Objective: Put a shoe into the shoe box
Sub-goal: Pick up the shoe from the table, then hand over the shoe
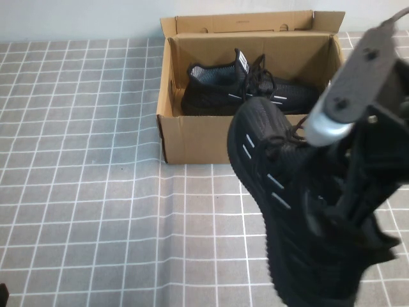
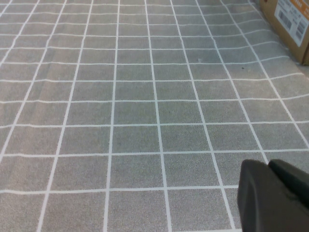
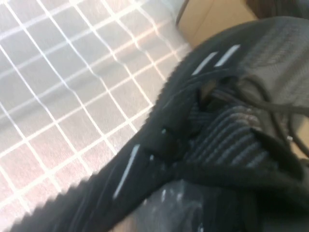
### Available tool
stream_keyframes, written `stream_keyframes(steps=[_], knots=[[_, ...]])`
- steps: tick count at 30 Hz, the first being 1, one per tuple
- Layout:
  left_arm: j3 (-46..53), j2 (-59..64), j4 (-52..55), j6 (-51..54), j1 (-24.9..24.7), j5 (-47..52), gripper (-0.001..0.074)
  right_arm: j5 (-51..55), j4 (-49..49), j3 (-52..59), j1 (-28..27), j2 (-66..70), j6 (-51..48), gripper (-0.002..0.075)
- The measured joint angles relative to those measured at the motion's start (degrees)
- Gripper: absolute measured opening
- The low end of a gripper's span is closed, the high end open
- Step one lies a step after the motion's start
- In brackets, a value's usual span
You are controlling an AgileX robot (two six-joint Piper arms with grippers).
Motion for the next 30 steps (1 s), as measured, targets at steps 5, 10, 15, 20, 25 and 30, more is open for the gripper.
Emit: stream_keyframes(steps=[5, 10, 15, 20, 25, 30], knots=[[0.0, 0.0, 0.0, 0.0, 0.0, 0.0, -0.0001, 1.4, 0.6, 0.0, 0.0, -2.4, -0.2, -0.0006], [0.0, 0.0, 0.0, 0.0, 0.0, 0.0, -0.0001, 3.3, 0.9, 0.0, 0.0, -2.4, -0.3, -0.0006], [0.0, 0.0, 0.0, 0.0, 0.0, 0.0, -0.0001, 3.3, 1.0, 0.0, 0.0, -2.4, -0.3, -0.0006], [0.0, 0.0, 0.6, -0.6, 0.0, -1.4, -0.0001, 3.3, 1.0, 0.0, 0.0, -2.4, -0.3, -0.0006], [0.0, 0.0, -7.0, -6.1, 0.0, -10.0, -0.0001, 3.3, 1.0, 0.0, 0.0, -2.4, -0.3, -0.0006], [0.0, 0.0, -10.8, -8.5, 0.0, -17.4, -0.0001, 2.6, 1.1, 0.0, 0.0, -2.4, -0.3, -0.0006]])
